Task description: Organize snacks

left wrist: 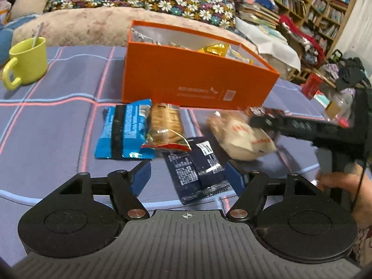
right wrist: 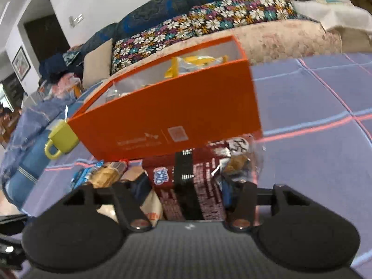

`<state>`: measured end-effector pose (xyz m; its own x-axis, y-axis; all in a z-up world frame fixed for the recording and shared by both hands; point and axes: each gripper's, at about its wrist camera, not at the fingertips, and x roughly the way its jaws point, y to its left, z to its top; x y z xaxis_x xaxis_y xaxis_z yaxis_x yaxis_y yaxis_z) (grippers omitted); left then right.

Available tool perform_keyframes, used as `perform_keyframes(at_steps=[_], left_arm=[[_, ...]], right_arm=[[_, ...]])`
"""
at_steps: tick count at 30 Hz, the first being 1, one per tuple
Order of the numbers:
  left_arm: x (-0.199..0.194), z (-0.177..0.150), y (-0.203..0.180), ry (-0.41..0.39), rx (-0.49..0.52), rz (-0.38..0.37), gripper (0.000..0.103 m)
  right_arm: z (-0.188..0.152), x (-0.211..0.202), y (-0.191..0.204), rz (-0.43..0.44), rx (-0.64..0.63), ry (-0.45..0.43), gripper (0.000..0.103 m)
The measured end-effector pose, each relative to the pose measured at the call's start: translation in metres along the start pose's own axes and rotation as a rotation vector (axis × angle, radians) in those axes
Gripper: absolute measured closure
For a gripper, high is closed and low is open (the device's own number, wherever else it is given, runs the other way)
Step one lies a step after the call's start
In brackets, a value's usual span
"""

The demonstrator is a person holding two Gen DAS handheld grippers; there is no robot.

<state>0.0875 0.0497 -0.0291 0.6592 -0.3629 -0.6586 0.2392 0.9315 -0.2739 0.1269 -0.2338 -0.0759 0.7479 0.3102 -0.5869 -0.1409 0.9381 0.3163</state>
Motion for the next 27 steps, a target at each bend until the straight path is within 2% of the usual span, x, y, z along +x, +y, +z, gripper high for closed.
perform_keyframes(at_steps=[2,8,9,10,11,12,14,19,27], left_arm=[[-0.003,0.0,0.001,-0.012,0.003,0.011,0.053],[0.0,-0.005,-0.01,-0.002,0.04,0.03,0.049],[0.003,-0.005,-0.014,0.002,0.047,0.036,0.048],[0.006,-0.005,-0.018,0.006,0.054,0.043,0.047],[0.01,-0.005,-0.022,0.008,0.063,0.049,0.046],[0.013,-0.005,-0.027,0.009,0.074,0.057,0.045],[0.019,-0.006,-0.036,0.007,0.096,0.079,0.041],[0.034,-0.007,-0.051,0.015,0.135,0.109,0.039],[0.043,-0.002,-0.049,0.025,0.104,0.125,0.037]], right_arm=[[-0.006,-0.015,-0.008,-0.028,-0.038,0.004,0.053],[-0.028,-0.057,-0.054,-0.101,-0.035,0.048,0.051],[-0.03,-0.062,-0.058,-0.118,-0.05,0.051,0.047],[-0.032,-0.068,-0.062,-0.146,-0.061,0.052,0.034],[-0.034,-0.071,-0.065,-0.165,-0.065,0.051,0.028],[-0.035,-0.075,-0.068,-0.171,-0.064,0.044,0.028],[-0.031,-0.086,-0.072,-0.146,-0.035,0.01,0.021],[-0.018,-0.107,-0.066,-0.102,-0.021,-0.103,0.019],[-0.012,-0.076,-0.041,-0.033,-0.036,-0.071,0.017]])
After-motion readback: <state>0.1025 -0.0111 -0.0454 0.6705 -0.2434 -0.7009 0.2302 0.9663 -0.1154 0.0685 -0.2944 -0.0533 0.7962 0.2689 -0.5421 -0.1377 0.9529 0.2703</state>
